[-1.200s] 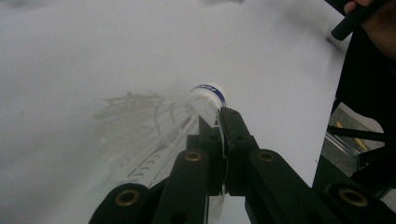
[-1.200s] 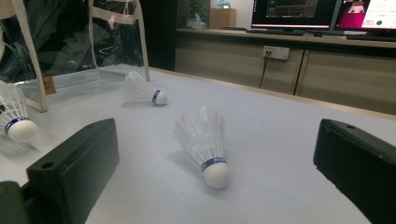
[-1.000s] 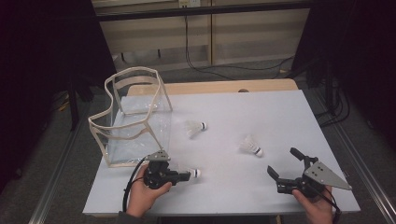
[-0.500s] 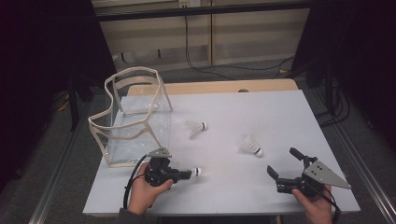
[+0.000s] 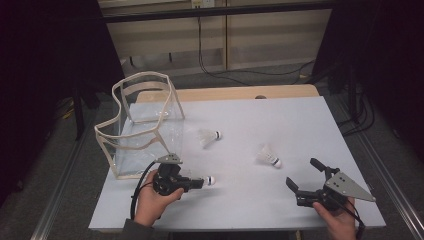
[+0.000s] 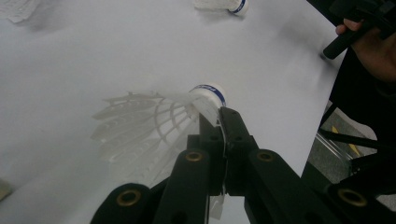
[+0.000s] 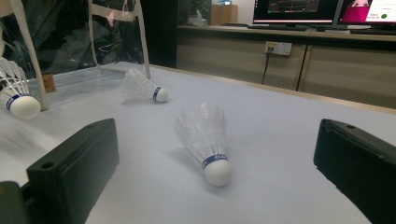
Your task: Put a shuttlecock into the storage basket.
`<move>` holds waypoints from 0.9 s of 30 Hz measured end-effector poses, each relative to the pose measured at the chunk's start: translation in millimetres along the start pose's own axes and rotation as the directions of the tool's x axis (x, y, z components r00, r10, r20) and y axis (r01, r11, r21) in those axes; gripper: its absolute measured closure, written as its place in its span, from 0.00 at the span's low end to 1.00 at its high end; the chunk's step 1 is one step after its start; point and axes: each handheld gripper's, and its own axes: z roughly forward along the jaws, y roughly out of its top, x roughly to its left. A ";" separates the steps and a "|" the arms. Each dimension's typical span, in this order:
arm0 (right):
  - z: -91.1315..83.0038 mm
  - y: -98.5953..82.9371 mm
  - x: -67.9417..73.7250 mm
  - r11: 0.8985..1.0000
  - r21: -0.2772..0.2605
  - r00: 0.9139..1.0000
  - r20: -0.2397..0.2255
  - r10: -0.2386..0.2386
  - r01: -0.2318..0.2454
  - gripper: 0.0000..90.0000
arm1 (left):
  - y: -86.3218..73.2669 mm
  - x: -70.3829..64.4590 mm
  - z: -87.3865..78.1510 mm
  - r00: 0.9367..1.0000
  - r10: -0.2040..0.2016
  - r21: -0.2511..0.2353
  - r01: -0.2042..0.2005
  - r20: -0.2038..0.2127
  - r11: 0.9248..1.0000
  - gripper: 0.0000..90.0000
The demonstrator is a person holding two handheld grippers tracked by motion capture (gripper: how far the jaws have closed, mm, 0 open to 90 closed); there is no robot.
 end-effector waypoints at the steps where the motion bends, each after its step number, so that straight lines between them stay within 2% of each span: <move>1: 0.0 0.0 0.1 1.000 0.001 1.000 -0.001 0.001 -0.001 0.00 | 2.0 -0.1 -1.0 1.000 0.007 0.006 -0.007 0.003 1.000 0.99; 16: -1.4 0.9 -0.7 1.000 -0.007 1.000 -0.004 0.002 -0.002 0.00 | 20.1 -2.7 -8.5 1.000 0.010 0.032 -0.009 -0.021 0.999 0.99; 27: -1.7 1.3 0.8 1.000 -0.006 1.000 -0.005 0.001 -0.001 0.00 | 35.7 -7.4 -19.6 0.999 0.038 0.050 -0.036 -0.033 0.998 0.99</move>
